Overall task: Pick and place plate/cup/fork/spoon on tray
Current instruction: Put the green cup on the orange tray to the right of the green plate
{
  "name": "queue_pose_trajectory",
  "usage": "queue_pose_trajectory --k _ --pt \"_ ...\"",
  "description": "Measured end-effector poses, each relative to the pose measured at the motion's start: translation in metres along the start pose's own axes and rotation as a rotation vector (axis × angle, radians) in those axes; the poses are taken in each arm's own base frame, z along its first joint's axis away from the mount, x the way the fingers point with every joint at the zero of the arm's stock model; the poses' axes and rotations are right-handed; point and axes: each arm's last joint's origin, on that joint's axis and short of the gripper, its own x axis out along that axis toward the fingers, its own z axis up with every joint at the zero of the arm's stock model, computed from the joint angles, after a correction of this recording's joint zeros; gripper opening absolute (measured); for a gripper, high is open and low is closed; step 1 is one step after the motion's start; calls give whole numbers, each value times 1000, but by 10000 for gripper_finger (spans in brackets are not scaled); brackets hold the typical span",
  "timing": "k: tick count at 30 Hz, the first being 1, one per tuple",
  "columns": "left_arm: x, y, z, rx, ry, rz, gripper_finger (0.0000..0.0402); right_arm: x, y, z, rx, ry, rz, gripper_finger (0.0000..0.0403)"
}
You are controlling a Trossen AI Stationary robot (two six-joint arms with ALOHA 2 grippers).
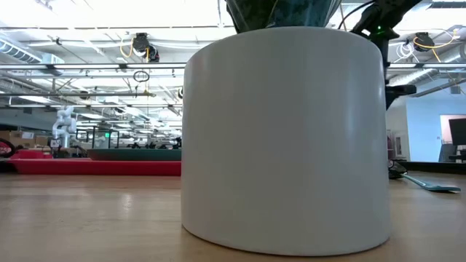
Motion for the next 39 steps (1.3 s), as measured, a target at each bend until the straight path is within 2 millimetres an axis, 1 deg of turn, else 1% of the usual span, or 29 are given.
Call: queue_pose_trajectory --k 8,15,18,24,36,39 --pt "0 0 0 0 0 0 163 0 2 8 -3 -78 21 149" --pt "0 1 0 14 -2 23 163 1 0 15 -4 -127 14 148" --pt "0 3 -3 17 19 58 163 5 0 17 0 -112 5 148" --pt "0 3 -4 10 28 65 163 13 1 19 -26 -75 -16 148" --pt "0 3 -4 6 28 65 163 15 2 19 -51 -62 -22 148" --pt "0 3 -4 5 28 64 163 20 3 15 -68 -54 -26 148"
